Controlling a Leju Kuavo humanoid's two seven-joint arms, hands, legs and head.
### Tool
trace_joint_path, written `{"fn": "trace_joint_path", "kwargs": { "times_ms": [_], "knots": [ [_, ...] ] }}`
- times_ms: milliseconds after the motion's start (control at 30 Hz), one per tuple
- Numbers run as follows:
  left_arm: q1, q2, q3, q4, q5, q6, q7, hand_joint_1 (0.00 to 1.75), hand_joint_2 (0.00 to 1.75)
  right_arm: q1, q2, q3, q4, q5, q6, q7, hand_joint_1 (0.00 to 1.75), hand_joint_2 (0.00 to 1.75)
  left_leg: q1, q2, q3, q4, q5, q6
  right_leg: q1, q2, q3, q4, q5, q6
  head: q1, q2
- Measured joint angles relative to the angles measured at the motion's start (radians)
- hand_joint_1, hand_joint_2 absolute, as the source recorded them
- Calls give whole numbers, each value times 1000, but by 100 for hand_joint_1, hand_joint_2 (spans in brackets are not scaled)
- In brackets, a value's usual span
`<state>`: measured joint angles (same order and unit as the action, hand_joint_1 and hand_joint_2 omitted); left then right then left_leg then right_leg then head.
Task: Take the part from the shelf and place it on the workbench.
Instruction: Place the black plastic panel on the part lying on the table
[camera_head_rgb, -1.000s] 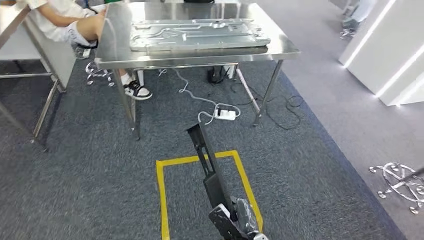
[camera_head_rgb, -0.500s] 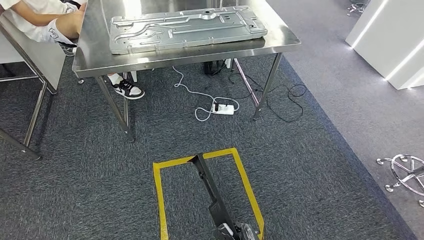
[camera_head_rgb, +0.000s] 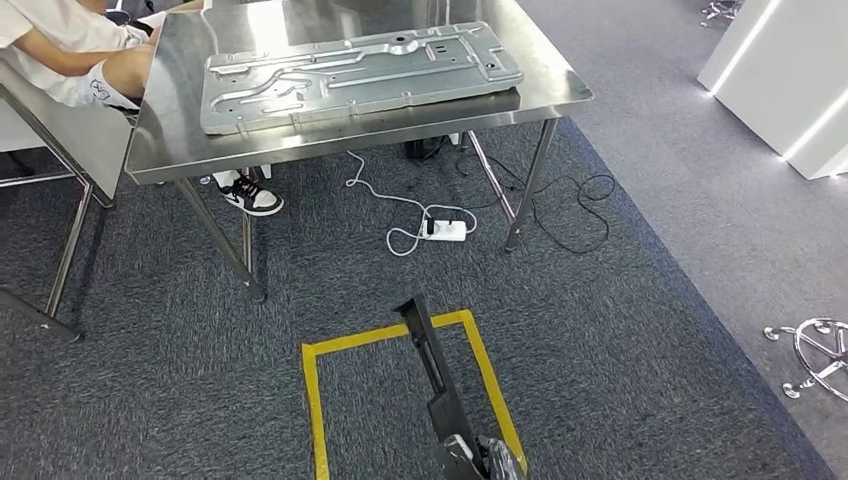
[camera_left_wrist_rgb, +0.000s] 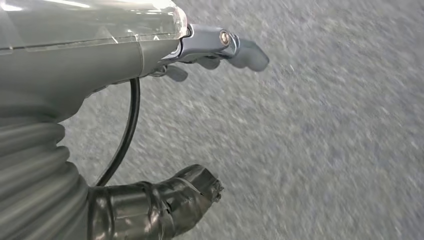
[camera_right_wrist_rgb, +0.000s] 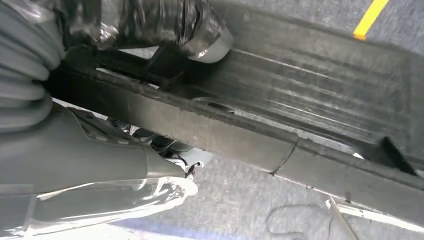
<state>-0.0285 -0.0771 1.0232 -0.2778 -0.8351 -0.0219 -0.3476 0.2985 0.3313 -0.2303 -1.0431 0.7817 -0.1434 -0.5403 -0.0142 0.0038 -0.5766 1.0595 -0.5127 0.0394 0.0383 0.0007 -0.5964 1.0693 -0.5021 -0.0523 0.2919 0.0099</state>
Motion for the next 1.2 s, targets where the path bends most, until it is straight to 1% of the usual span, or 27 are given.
{"fn": "trace_joint_path", "kwargs": {
  "times_ms": [67,100,133,200,233,267,300,367,400,433,467,500,567,633,667,700,767,800,833,867,933,967,1000,1067,1133,1167,1200],
  "knots": [
    [2,1,8,1,-10,11,24,0,175,3,1,-4,-3,0,0,5,175,175,9,0,18,-33,14,2,0,0,8,-6,-3,11,-3,0],
    [3,0,13,2,-14,15,32,0,175,4,1,-6,-5,0,0,6,175,175,16,1,29,-50,21,2,-2,1,4,9,-16,20,-3,0],
    [3,-2,17,2,-19,17,38,0,175,6,0,-8,-7,1,3,5,175,175,23,2,38,-64,26,1,-7,2,-10,45,-39,30,-4,0],
    [4,-3,23,3,-28,16,41,0,175,7,0,-15,-7,9,16,-5,175,175,32,2,46,-72,27,-2,-26,2,-69,159,-94,54,-4,0],
    [4,-4,25,3,-32,14,39,0,175,7,-1,-21,-7,16,23,-12,175,175,38,2,48,-72,24,-6,-37,1,-96,207,-107,65,-3,0],
    [4,-5,26,3,-35,13,36,0,175,8,-1,-27,-6,24,29,-18,175,175,44,1,51,-72,21,-11,-48,1,-110,226,-102,77,-3,0],
    [4,-5,28,3,-39,11,33,0,175,9,-1,-34,-6,32,33,-22,175,175,52,1,56,-71,16,-19,-59,0,-106,211,-79,88,-3,0],
    [4,-5,34,3,-46,6,24,0,175,9,-1,-48,-6,50,40,-27,175,175,66,-1,67,-66,3,-39,-78,-2,-52,93,-3,110,-3,0],
    [3,-5,39,3,-49,3,18,0,175,8,0,-56,-8,60,44,-28,175,175,69,-1,71,-62,-5,-52,-80,-1,-24,32,21,115,-3,0],
    [1,-6,43,3,-52,0,12,0,175,8,2,-64,-10,70,48,-29,175,175,70,-2,73,-59,-11,-63,-80,0,-4,-9,33,114,-3,0],
    [-1,-6,47,3,-56,-3,6,0,175,8,4,-70,-13,78,51,-29,175,175,70,-2,73,-58,-15,-72,-77,1,4,-27,32,110,-3,0],
    [-2,-6,48,3,-59,-6,1,0,175,8,6,-75,-16,84,52,-30,175,175,69,-2,74,-58,-16,-78,-73,1,4,-27,26,101,-4,0],
    [-5,-7,49,3,-63,-10,-5,0,175,9,7,-81,-19,88,52,-30,175,175,72,-1,80,-64,-17,-86,-72,1,2,-24,23,85,-4,0],
    [-9,-8,49,3,-65,-12,-8,0,175,10,10,-85,-22,90,52,-30,175,175,75,0,76,-42,-36,-90,-71,0,8,-28,21,65,-6,0],
    [-10,-9,49,4,-66,-12,-9,0,175,9,11,-88,-25,90,52,-30,175,175,75,0,61,-5,-58,-88,-70,-1,12,-32,20,55,-7,0],
    [-11,-9,49,4,-66,-13,-9,0,175,9,12,-89,-26,91,52,-30,175,175,72,0,32,56,-90,-85,-66,-2,15,-33,18,47,-7,0],
    [-10,-9,50,4,-66,-13,-9,0,175,7,13,-91,-28,91,52,-28,175,175,63,0,-43,194,-145,-77,-55,-3,19,-33,13,36,-7,0],
    [-9,-9,51,4,-66,-14,-9,0,175,7,13,-92,-28,88,51,-25,175,175,58,-1,-71,240,-153,-72,-48,-3,22,-32,10,31,-8,0],
    [-9,-9,51,4,-67,-14,-8,0,175,8,13,-92,-28,84,49,-18,175,175,53,-1,-82,246,-137,-66,-42,-2,26,-31,7,27,-8,0],
    [-8,-9,51,4,-70,-14,-7,0,175,10,13,-91,-29,78,46,-8,175,175,48,-1,-76,219,-106,-58,-37,-2,31,-31,3,25,-8,0],
    [-8,-8,52,4,-82,-14,-3,0,175,15,13,-84,-37,77,39,17,175,175,38,0,-29,96,-28,-37,-29,-1,41,-28,-5,23,-7,0],
    [-9,-7,52,4,-92,-14,1,0,175,18,13,-78,-45,87,36,29,175,175,33,-1,-8,43,-5,-30,-25,1,42,-25,-8,25,-7,0],
    [-9,-6,52,4,-103,-14,4,0,175,20,10,-72,-56,105,34,44,175,175,29,-1,6,8,6,-25,-24,2,41,-23,-10,28,-7,0],
    [-8,-3,52,4,-134,-20,10,0,175,27,-11,-53,-101,165,43,97,175,175,24,-2,9,-10,6,-23,-24,3,37,-21,-10,37,-8,0],
    [-7,1,52,4,-166,-31,13,0,175,34,-61,-30,-180,219,73,180,175,175,28,-3,12,-19,12,-17,-27,2,34,-13,-18,50,-8,0],
    [-8,3,52,4,-179,-36,13,0,175,33,-96,-19,-227,232,90,225,175,175,30,-3,14,-25,15,-13,-30,1,25,9,-34,57,-8,0],
    [-9,6,52,4,-188,-40,13,0,175,24,-139,-8,-275,241,106,268,175,175,32,-2,16,-29,17,-11,-33,1,6,51,-59,65,-8,0]
  ]
}}
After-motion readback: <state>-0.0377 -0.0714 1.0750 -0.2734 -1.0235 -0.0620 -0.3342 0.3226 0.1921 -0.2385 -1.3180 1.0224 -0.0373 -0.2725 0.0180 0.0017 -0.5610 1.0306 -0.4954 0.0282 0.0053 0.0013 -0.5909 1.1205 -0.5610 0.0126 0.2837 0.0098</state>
